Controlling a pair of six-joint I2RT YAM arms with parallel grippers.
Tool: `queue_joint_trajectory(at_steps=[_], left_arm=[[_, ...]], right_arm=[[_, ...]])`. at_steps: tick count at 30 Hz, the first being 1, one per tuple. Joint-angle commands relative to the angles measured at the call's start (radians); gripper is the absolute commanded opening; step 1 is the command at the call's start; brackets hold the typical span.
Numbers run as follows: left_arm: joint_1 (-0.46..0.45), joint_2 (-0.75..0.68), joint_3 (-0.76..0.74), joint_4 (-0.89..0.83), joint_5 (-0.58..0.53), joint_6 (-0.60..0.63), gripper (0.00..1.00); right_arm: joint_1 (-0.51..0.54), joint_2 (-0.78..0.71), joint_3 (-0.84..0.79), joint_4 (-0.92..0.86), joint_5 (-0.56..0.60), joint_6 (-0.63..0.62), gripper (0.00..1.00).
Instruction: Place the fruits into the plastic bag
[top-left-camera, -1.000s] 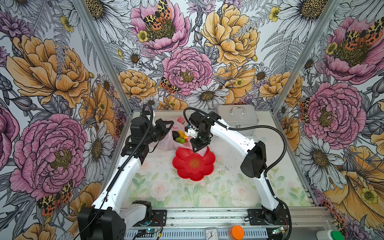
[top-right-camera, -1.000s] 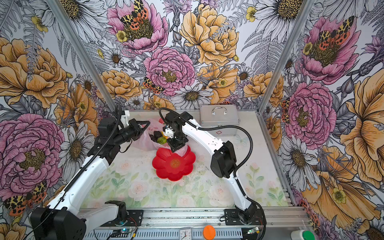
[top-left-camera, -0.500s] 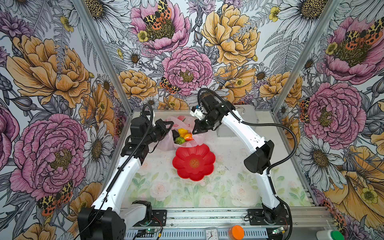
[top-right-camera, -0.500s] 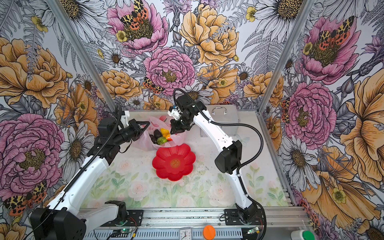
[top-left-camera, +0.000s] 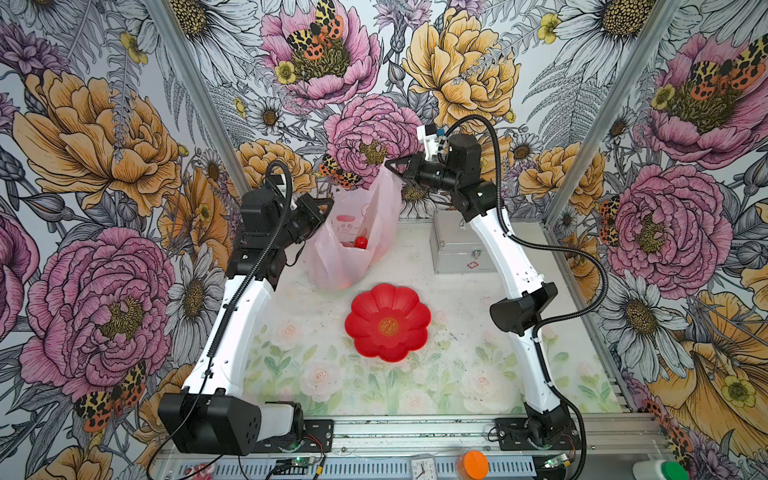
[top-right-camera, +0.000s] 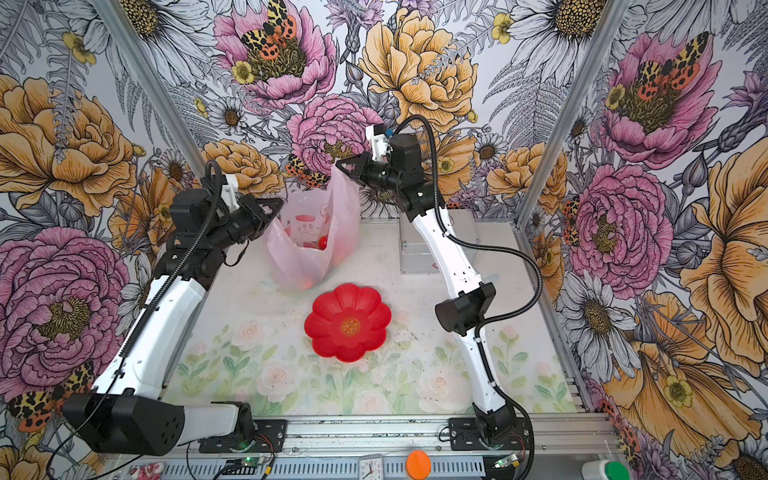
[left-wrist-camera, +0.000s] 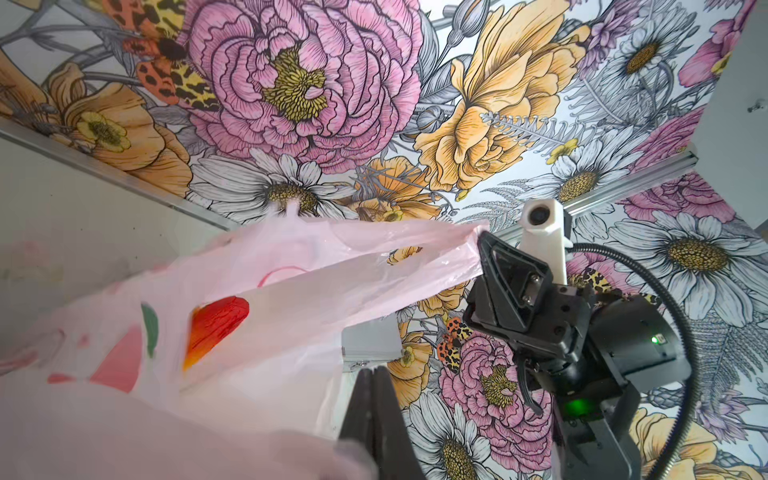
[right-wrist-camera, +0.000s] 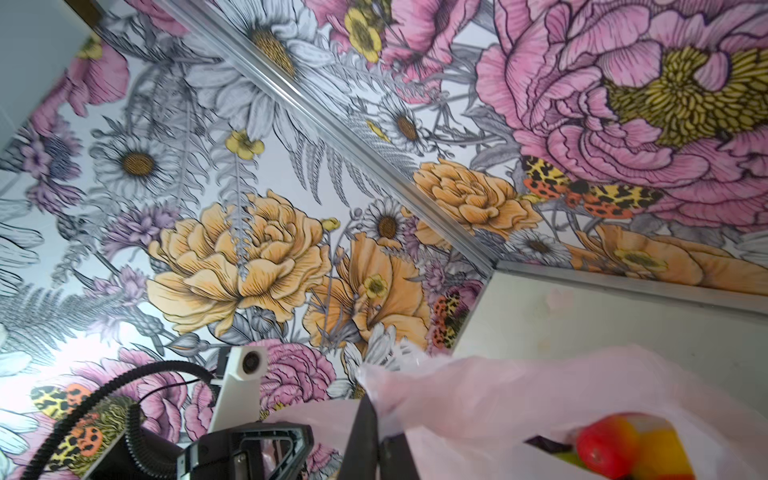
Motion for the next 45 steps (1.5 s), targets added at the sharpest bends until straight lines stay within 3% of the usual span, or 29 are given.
queue_joint_trajectory(at_steps=[1, 10, 21, 27, 38, 45], left_arm=[[0.008, 0.049, 0.1, -0.004, -0.003, 0.03, 0.0], [-0.014, 0.184, 0.278, 0.045, 0.03, -0.037, 0.0], [-0.076, 0.307, 0.415, 0.035, 0.063, -0.037, 0.0], [-0.086, 0.324, 0.392, 0.078, 0.078, -0.062, 0.0], [-0.141, 0.272, 0.2, 0.12, 0.102, -0.069, 0.0], [-0.176, 0.261, 0.132, 0.15, 0.11, -0.07, 0.0]], right_arm=[[-0.013, -0.016, 0.038, 0.187, -0.007, 0.097, 0.0], [-0.033, -0.108, -0.066, 0.185, -0.058, 0.05, 0.0], [-0.061, -0.219, -0.167, 0.181, -0.056, -0.031, 0.0], [-0.071, -0.267, -0.272, 0.169, -0.079, -0.045, 0.0], [-0.072, -0.546, -0.813, 0.172, -0.045, -0.159, 0.0], [-0.064, -0.522, -0.878, 0.175, 0.018, -0.114, 0.0]])
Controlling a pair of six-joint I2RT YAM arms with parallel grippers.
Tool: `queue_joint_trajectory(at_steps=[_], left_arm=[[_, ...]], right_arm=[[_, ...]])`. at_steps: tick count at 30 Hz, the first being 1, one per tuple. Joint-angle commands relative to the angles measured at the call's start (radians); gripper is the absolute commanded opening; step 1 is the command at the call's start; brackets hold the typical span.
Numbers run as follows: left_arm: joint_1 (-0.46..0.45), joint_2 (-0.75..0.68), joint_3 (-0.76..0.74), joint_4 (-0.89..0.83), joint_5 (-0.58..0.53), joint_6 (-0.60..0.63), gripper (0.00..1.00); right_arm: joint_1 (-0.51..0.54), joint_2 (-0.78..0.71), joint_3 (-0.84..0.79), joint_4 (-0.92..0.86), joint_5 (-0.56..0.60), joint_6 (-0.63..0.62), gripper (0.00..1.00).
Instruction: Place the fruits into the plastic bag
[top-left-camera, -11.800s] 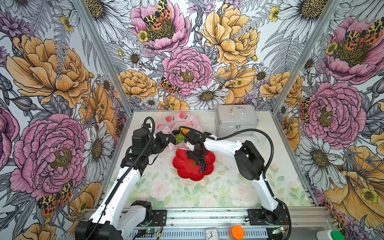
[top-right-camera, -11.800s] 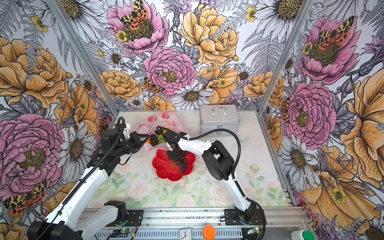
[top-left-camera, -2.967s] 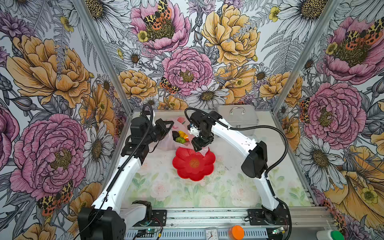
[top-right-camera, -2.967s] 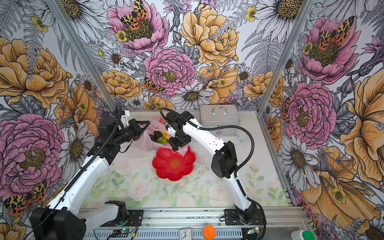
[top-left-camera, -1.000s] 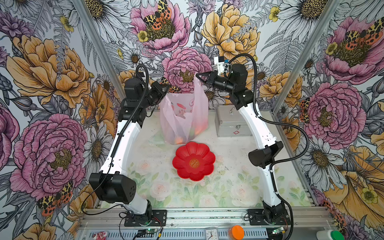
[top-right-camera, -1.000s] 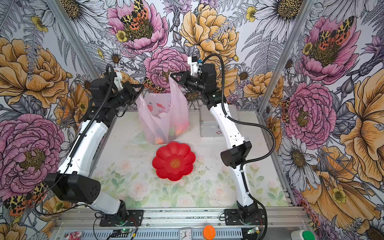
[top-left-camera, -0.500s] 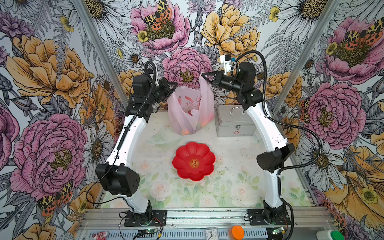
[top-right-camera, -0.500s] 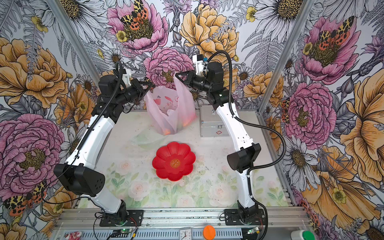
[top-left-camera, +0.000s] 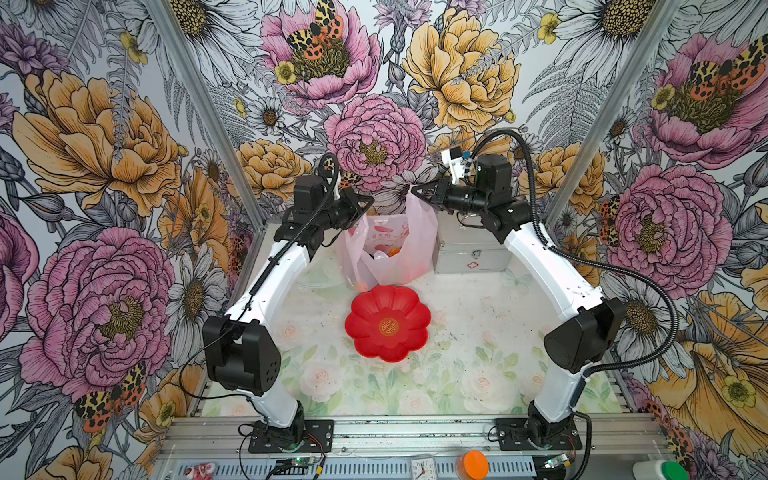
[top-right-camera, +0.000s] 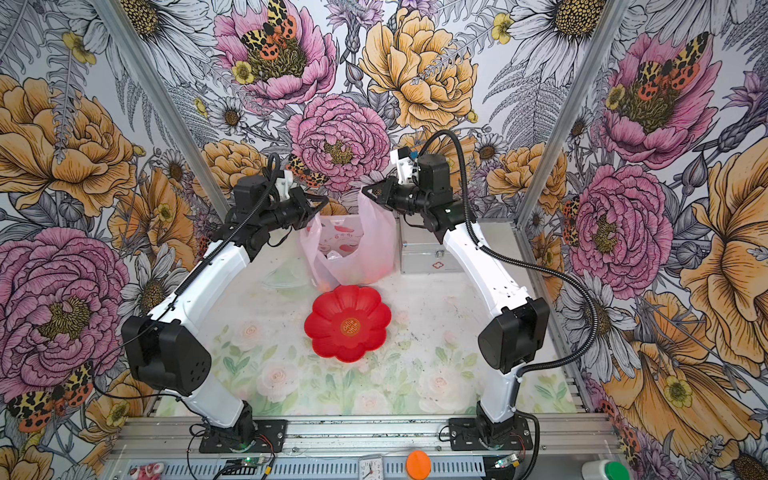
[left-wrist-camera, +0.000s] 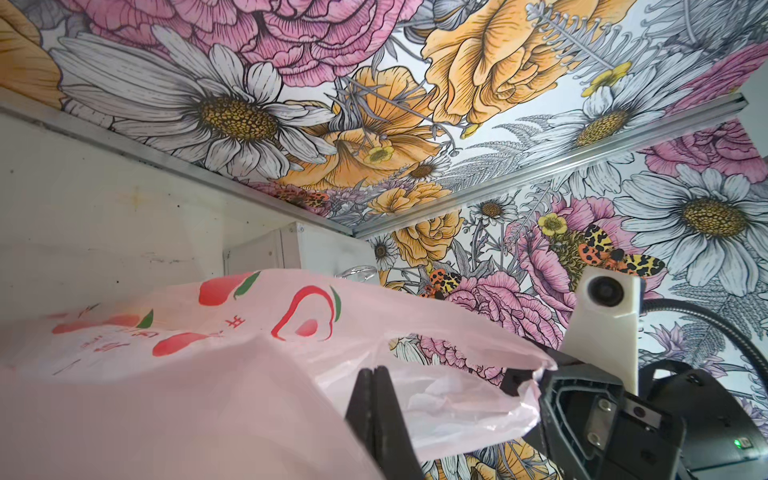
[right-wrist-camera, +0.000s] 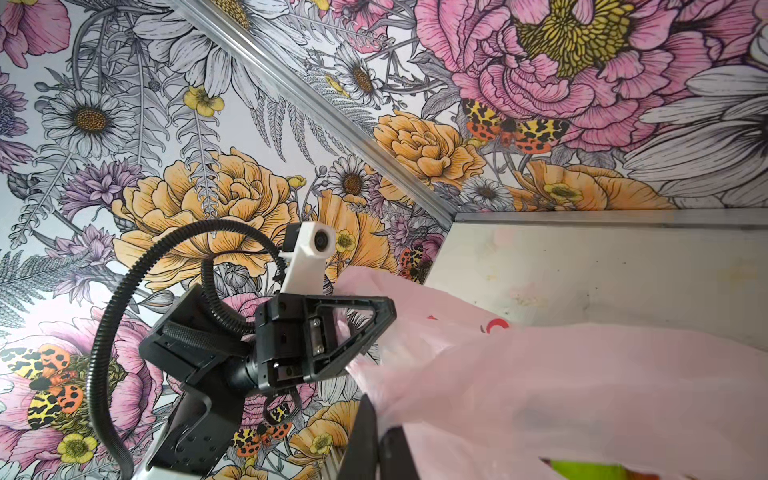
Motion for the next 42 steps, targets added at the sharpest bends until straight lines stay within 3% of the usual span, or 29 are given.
queue_joint_trajectory(at_steps=[1, 15, 21, 29, 35, 42], left_arm=[[-0.034, -0.042, 0.011, 0.06, 0.029, 0.005, 0.0], [-0.318, 0.156, 0.133, 0.003, 0.139, 0.142, 0.0], [-0.337, 0.231, 0.065, 0.006, 0.151, 0.148, 0.0], [-0.318, 0.27, -0.032, -0.071, 0.112, 0.181, 0.04], [-0.329, 0.306, -0.033, -0.101, 0.096, 0.197, 0.22], [-0.316, 0.263, 0.023, -0.164, 0.083, 0.223, 0.62]], right_arm=[[0.005, 0.015, 0.009, 0.027, 0.078, 0.025, 0.0], [0.017, 0.49, 0.449, 0.028, 0.088, 0.184, 0.0], [0.017, 0.574, 0.436, 0.028, 0.078, 0.189, 0.0], [-0.002, 0.544, 0.275, 0.026, 0.077, 0.154, 0.0], [-0.02, 0.512, 0.195, 0.011, 0.066, 0.126, 0.0], [-0.024, 0.441, 0.185, -0.025, 0.044, 0.082, 0.07]])
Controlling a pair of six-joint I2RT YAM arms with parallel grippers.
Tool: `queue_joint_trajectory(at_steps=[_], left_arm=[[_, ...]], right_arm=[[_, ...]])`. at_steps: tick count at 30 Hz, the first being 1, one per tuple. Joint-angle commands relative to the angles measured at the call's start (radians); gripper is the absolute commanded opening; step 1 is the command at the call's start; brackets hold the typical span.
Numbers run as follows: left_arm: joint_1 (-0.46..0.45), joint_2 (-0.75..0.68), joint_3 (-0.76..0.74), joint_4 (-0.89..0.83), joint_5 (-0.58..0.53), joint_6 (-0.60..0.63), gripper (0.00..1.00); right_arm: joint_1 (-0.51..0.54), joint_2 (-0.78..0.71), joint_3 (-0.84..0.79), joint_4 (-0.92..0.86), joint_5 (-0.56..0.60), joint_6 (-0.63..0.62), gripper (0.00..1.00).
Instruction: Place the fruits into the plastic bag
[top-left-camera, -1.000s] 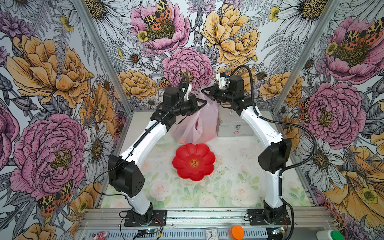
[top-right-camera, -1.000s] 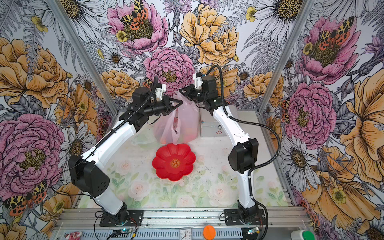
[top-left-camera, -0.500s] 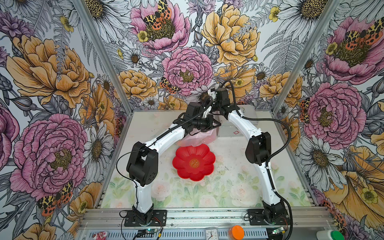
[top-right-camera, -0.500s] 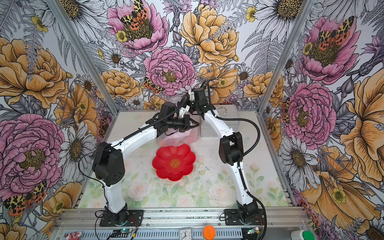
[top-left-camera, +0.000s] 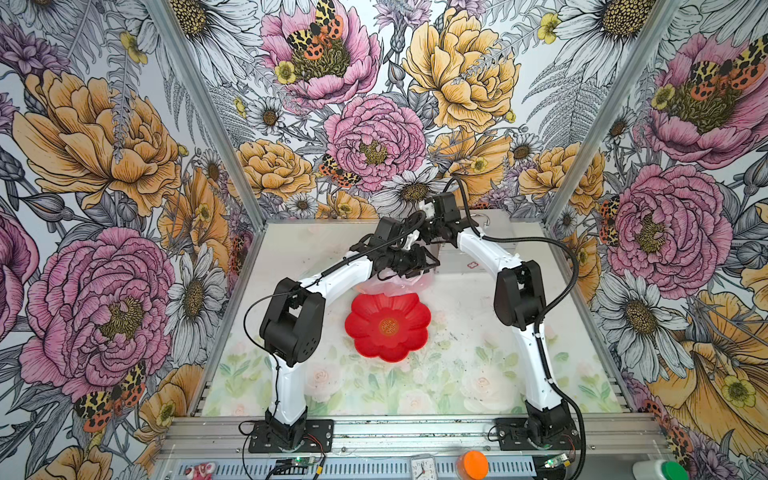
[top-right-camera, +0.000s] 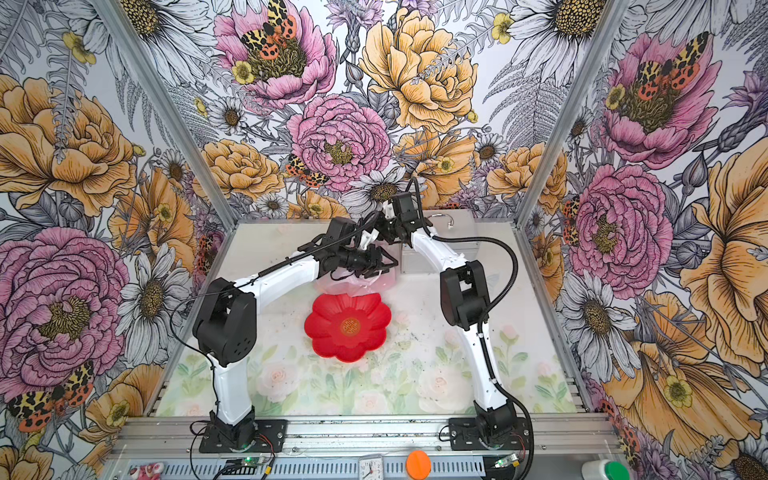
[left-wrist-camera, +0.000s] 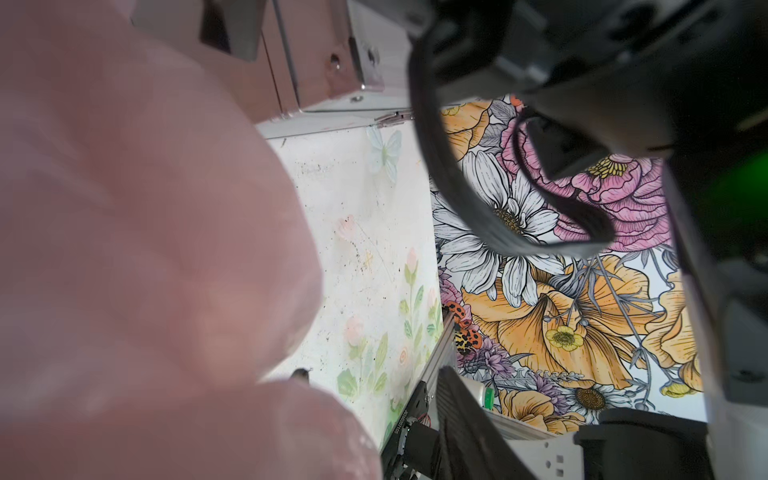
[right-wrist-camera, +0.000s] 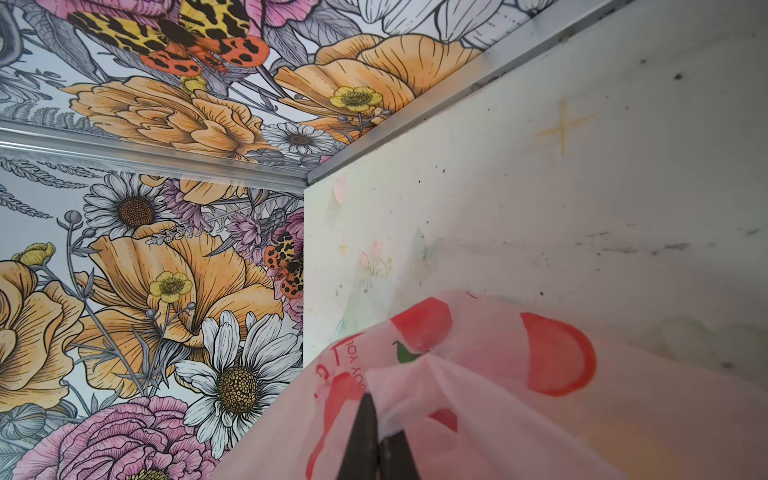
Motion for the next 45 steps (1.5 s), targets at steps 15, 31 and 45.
queue_joint_trajectory(at_steps=[15, 31, 45], left_arm=[[0.108, -0.271, 0.088, -0.269, -0.094, 0.149, 0.99], [0.181, -0.413, 0.157, -0.531, -0.287, 0.324, 0.99], [0.38, -0.591, 0.129, -0.527, -0.318, 0.332, 0.99]], right_arm=[[-0.016, -0.339, -0.12, -0.033, -0.053, -0.094, 0.42], [-0.066, -0.501, -0.193, -0.182, -0.007, -0.185, 0.51], [-0.109, -0.689, -0.312, -0.204, 0.072, -0.329, 0.56]])
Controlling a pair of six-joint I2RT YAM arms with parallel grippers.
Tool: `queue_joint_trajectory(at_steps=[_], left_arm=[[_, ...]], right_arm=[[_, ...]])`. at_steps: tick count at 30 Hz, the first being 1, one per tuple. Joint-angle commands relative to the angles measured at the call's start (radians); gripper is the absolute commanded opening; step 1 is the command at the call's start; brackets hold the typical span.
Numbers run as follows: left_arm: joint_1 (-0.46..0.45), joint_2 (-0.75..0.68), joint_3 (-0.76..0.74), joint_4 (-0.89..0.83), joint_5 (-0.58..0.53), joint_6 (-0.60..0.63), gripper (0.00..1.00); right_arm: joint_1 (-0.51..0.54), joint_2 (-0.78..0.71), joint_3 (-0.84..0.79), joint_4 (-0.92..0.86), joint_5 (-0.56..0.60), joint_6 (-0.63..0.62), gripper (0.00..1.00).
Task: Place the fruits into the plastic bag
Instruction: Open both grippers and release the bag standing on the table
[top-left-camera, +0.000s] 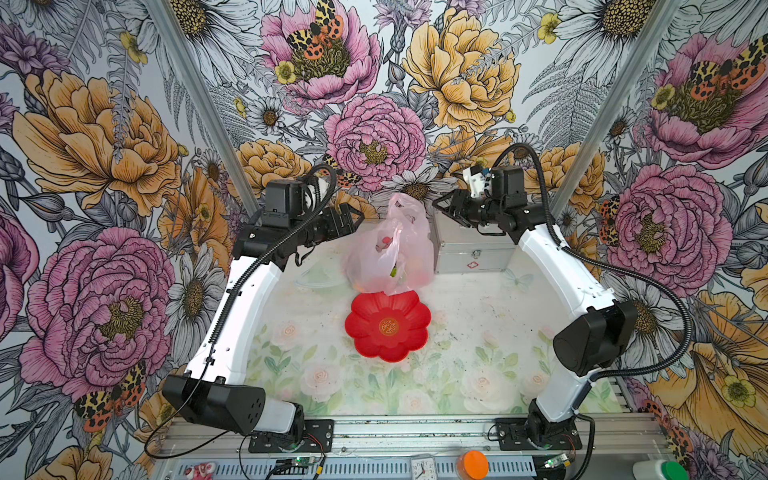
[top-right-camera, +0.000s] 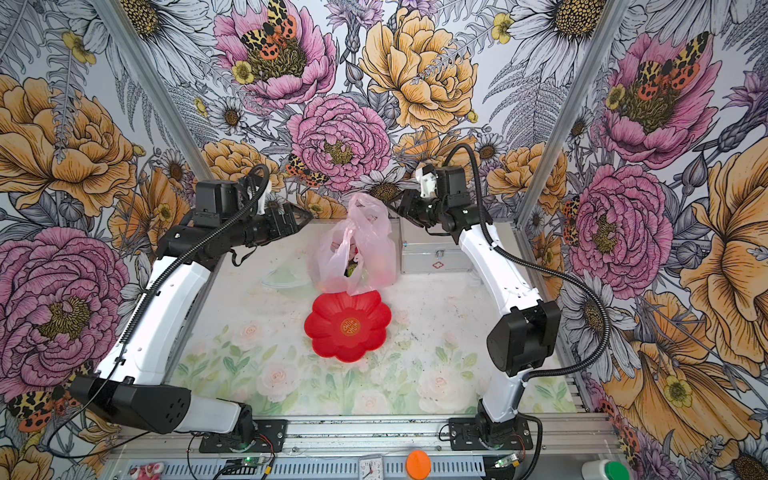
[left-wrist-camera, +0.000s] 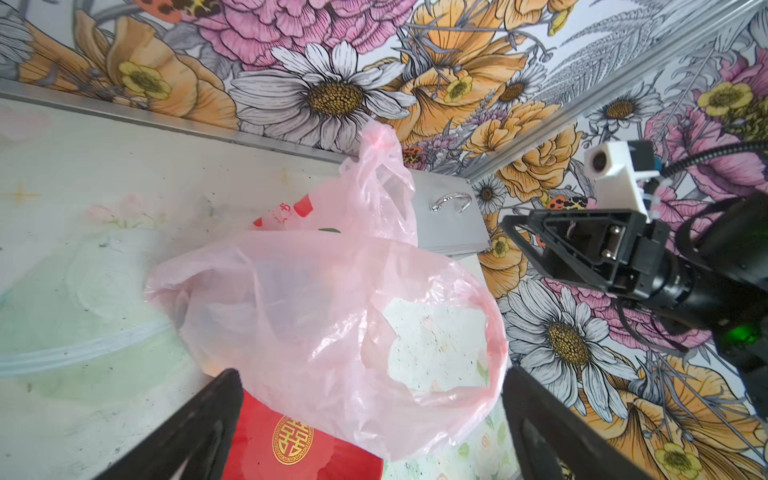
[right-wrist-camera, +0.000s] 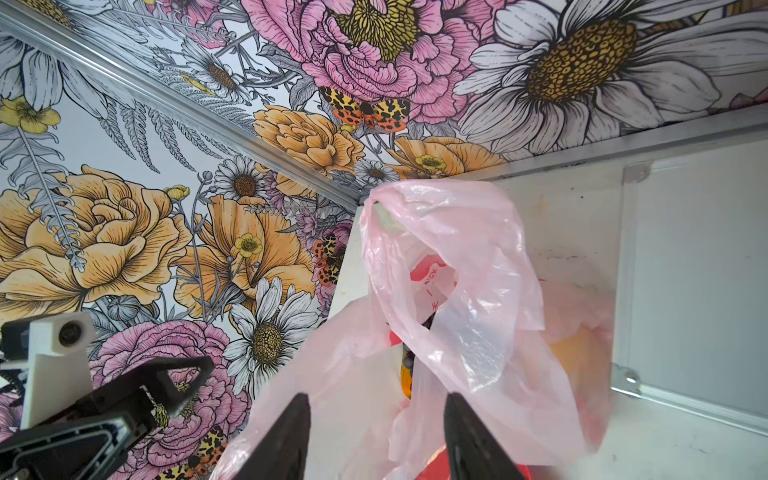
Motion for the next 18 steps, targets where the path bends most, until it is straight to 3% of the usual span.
queue_joint_trajectory(at_steps=[1, 6, 7, 8, 9, 13, 18], left_arm=[[0.021, -0.058, -0.016, -0.007, -0.044, 0.021, 0.99], [0.037, -0.151, -0.143, 0.04, -0.077, -0.013, 0.99], [0.039, -0.172, -0.173, 0.052, -0.084, -0.021, 0.99], [0.041, -0.198, -0.206, 0.062, -0.115, -0.037, 0.99], [0.043, -0.232, -0.242, 0.072, -0.169, -0.058, 0.99], [0.056, -0.393, -0.419, 0.198, -0.296, -0.095, 0.99], [0.057, -0.61, -0.665, 0.4, -0.445, -0.084, 0.99]], right_arm=[[-0.012, -0.094, -0.034, -0.004, 0.07, -0.103, 0.59], [-0.018, -0.219, -0.129, -0.001, 0.209, -0.267, 0.7], [-0.017, -0.239, -0.144, 0.001, 0.229, -0.29, 0.76], [-0.019, -0.258, -0.16, 0.002, 0.248, -0.313, 0.93], [-0.019, -0.275, -0.177, 0.006, 0.262, -0.332, 0.99], [-0.021, -0.345, -0.268, 0.053, 0.316, -0.349, 1.0], [-0.021, -0.476, -0.495, 0.259, 0.393, -0.344, 0.99]])
